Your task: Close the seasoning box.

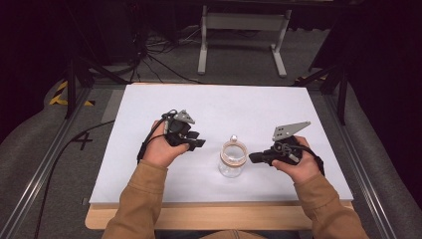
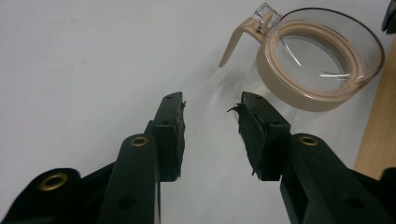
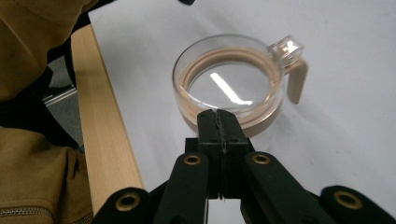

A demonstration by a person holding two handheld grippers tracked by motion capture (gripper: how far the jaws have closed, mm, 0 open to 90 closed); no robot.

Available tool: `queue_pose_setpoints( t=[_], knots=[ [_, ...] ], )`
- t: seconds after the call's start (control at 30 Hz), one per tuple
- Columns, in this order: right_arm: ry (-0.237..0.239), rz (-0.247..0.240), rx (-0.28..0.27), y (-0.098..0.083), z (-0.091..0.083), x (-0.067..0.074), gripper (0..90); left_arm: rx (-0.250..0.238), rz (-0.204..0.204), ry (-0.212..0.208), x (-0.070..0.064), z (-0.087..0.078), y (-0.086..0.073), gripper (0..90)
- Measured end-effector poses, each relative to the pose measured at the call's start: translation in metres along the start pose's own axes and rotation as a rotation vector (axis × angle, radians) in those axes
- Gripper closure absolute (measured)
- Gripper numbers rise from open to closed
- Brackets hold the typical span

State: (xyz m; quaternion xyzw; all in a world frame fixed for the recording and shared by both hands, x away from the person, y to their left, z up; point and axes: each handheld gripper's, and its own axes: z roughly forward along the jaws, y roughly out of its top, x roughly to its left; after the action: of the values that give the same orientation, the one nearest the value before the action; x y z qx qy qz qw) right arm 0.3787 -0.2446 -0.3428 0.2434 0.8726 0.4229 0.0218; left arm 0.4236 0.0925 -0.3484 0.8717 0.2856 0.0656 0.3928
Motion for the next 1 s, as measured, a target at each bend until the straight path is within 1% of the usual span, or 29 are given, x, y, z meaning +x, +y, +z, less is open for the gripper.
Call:
queue_pose_setpoints(
  t=[0.03, 0.07, 0.1, 0.13, 0.17, 0.2, 0.23, 0.27, 0.3, 0.37, 0.47, 0.5, 0.53, 0.57, 0.6, 0.63, 0.67, 0.77, 0.8, 0.83, 0.87, 0.93, 0.97, 1.0],
  knots=[
    [-0.008, -0.003, -0.013, 0.001, -0.005, -0.001, 90.0, 0.003, -0.004, -0.004, 0.000, -0.002, -0.001, 60.4],
    [-0.014, -0.001, -0.024, 0.001, -0.009, -0.003, 90.0, -0.006, -0.013, 0.000, -0.001, -0.003, -0.002, 60.0],
    [-0.023, -0.001, -0.035, 0.002, -0.014, -0.005, 90.0, -0.011, -0.015, 0.002, -0.001, -0.005, -0.003, 59.2],
    [-0.023, -0.001, -0.035, 0.002, -0.014, -0.005, 90.0, -0.011, -0.015, 0.002, -0.001, -0.005, -0.003, 58.7],
    [-0.034, 0.004, -0.051, 0.002, -0.021, -0.008, 90.0, -0.017, -0.011, 0.010, 0.000, -0.005, -0.005, 58.7],
    [-0.042, 0.006, -0.062, 0.002, -0.025, -0.010, 89.9, -0.016, -0.018, 0.008, 0.000, -0.006, -0.006, 58.5],
    [-0.048, 0.007, -0.071, 0.002, -0.028, -0.012, 89.6, -0.004, -0.019, 0.013, 0.000, -0.008, -0.006, 58.2],
    [-0.057, 0.009, -0.078, 0.002, -0.032, -0.014, 88.4, -0.016, -0.024, 0.018, 0.001, -0.008, -0.008, 57.9],
    [-0.066, 0.012, -0.084, 0.002, -0.034, -0.017, 85.6, -0.018, -0.029, 0.019, 0.002, -0.009, -0.010, 57.6],
    [-0.092, 0.018, -0.097, 0.000, -0.040, -0.023, 85.5, -0.018, -0.036, 0.032, 0.004, -0.010, -0.012, 57.3],
    [-0.125, 0.037, -0.106, -0.004, -0.047, -0.033, 85.5, -0.021, -0.060, 0.038, 0.009, -0.011, -0.018, 56.3],
    [-0.125, 0.037, -0.106, -0.004, -0.047, -0.033, 85.5, -0.021, -0.060, 0.038, 0.009, -0.011, -0.018, 56.0],
    [-0.172, 0.042, -0.103, -0.007, -0.051, -0.040, 83.6, -0.017, -0.065, 0.044, 0.011, -0.010, -0.020, 55.6],
    [-0.172, 0.042, -0.103, -0.007, -0.051, -0.040, 83.6, -0.013, -0.066, 0.050, 0.013, -0.010, -0.021, 55.6],
    [-0.190, 0.041, -0.099, -0.009, -0.051, -0.043, 82.3, -0.007, -0.075, 0.055, 0.015, -0.009, -0.023, 55.1],
    [-0.221, 0.043, -0.086, -0.012, -0.051, -0.048, 79.7, -0.005, -0.081, 0.060, 0.017, -0.007, -0.025, 54.4],
    [-0.241, 0.044, -0.076, -0.014, -0.051, -0.052, 77.6, 0.001, -0.084, 0.064, 0.019, -0.006, -0.026, 53.7],
    [-0.265, 0.069, -0.070, -0.024, -0.047, -0.066, 68.8, 0.020, -0.102, 0.085, 0.026, 0.000, -0.031, 51.1],
    [-0.290, 0.067, -0.058, -0.027, -0.045, -0.071, 65.7, 0.021, -0.106, 0.085, 0.028, 0.003, -0.033, 50.5],
    [-0.315, 0.063, -0.046, -0.031, -0.042, -0.076, 63.4, 0.026, -0.124, 0.087, 0.030, 0.005, -0.036, 50.0],
    [-0.337, 0.071, -0.032, -0.035, -0.039, -0.081, 60.5, 0.025, -0.128, 0.093, 0.033, 0.008, -0.038, 48.9],
    [-0.346, 0.088, -0.020, -0.042, -0.034, -0.089, 56.7, 0.032, -0.144, 0.105, 0.036, 0.011, -0.041, 47.3],
    [-0.346, 0.096, -0.014, -0.045, -0.031, -0.093, 55.3, 0.039, -0.142, 0.108, 0.038, 0.012, -0.042, 46.9],
    [-0.349, 0.107, -0.007, -0.048, -0.029, -0.096, 53.9, 0.043, -0.154, 0.106, 0.040, 0.014, -0.044, 46.2]
  ],
)
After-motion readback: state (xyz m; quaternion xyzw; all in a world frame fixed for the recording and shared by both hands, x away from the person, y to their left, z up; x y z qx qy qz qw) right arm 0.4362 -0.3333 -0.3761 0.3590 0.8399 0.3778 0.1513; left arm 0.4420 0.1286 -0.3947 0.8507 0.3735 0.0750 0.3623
